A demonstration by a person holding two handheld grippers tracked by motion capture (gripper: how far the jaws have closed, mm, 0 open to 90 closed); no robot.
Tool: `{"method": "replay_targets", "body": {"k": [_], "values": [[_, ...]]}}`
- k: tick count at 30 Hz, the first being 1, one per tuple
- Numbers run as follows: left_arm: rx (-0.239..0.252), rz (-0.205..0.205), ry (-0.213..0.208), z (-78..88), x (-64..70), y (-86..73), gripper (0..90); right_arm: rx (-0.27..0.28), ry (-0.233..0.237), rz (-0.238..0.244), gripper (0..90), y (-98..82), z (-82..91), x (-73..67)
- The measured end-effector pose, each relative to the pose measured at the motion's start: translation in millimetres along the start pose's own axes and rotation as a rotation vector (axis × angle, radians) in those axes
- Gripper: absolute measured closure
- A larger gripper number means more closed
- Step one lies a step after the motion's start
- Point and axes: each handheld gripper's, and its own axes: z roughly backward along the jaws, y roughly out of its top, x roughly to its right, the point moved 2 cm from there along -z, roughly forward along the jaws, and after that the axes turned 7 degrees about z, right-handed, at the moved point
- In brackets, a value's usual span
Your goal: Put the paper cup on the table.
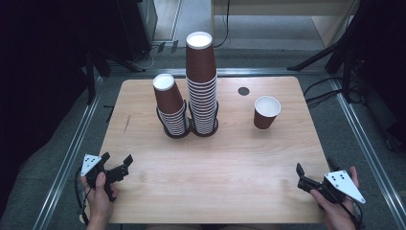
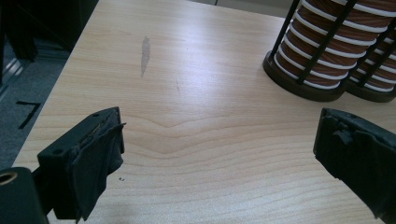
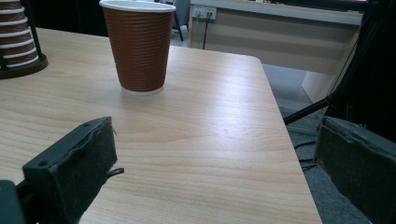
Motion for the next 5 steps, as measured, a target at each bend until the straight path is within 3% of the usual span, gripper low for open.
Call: {"method": "replay_targets", "body": {"k": [5], "values": [[-0.004,-0.001,-0.008,-0.9,0.0,0.3,1.7,-0.008,0.008,0.045,0.0,-0.4,-1.5,-5.4]]}}
